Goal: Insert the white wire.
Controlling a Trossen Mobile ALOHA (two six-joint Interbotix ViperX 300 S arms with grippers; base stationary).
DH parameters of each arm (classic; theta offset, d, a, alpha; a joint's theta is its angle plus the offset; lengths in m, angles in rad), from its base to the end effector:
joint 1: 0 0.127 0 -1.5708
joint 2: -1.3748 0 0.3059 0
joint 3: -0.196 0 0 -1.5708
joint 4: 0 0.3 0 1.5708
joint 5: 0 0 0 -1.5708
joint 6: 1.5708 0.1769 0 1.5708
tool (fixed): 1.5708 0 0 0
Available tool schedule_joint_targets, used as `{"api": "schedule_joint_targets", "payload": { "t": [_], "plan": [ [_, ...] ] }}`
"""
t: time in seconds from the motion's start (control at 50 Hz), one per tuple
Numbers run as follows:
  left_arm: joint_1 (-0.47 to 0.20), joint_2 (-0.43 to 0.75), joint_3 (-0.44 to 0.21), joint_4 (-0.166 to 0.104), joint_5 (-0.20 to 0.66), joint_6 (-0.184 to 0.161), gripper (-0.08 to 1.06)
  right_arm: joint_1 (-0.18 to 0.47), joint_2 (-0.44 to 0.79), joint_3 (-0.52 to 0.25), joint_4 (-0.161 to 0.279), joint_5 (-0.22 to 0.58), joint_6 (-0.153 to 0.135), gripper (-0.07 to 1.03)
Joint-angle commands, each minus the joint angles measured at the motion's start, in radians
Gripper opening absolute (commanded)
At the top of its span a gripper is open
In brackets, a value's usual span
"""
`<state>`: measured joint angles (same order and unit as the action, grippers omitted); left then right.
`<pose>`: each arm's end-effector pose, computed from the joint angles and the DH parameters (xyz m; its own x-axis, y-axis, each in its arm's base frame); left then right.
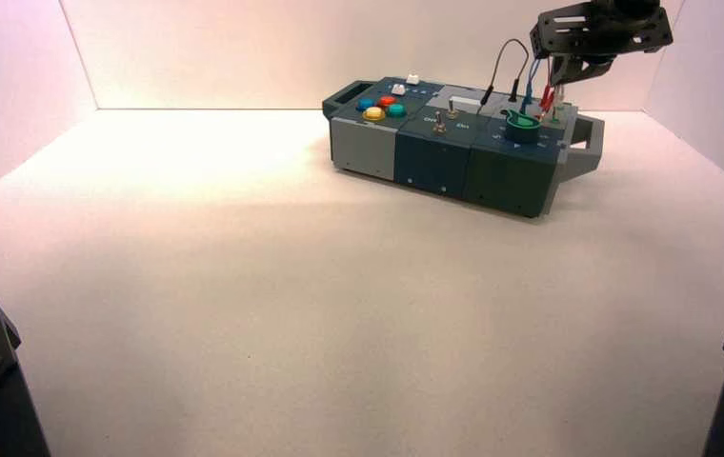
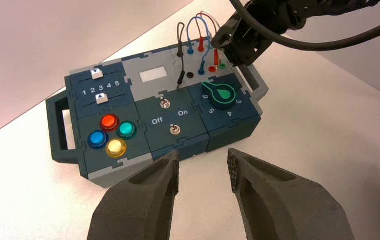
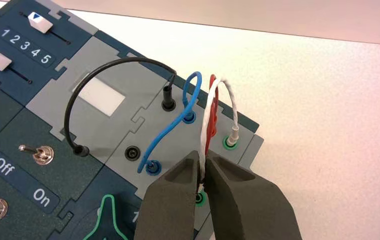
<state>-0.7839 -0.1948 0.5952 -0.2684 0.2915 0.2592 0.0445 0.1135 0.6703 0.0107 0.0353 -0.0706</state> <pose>0.2834 -0.3015 0.2048 0.4943 -0.6005 -0.6285 0.7466 0.6636 -0.0468 0.4260 0.0190 0.0773 0.6822 0.0308 -0.7305 -0.0884 0.9953 -0.0406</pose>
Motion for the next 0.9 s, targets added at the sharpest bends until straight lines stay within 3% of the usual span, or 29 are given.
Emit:
{"api": "schedule_joint_targets", "payload": {
  "t": [0.02,0.9],
  "plan": [
    [-0.008,-0.009,-0.023,0.003,-0.009,0.002,0.53,0.000,-0.015,-0.011,-0.003,-0.011,-0.003,-0.02],
    [-0.008,-0.008,-0.023,0.003,-0.009,0.003,0.53,-0.012,-0.032,0.012,-0.012,-0.008,-0.002,-0.02]
  ]
}}
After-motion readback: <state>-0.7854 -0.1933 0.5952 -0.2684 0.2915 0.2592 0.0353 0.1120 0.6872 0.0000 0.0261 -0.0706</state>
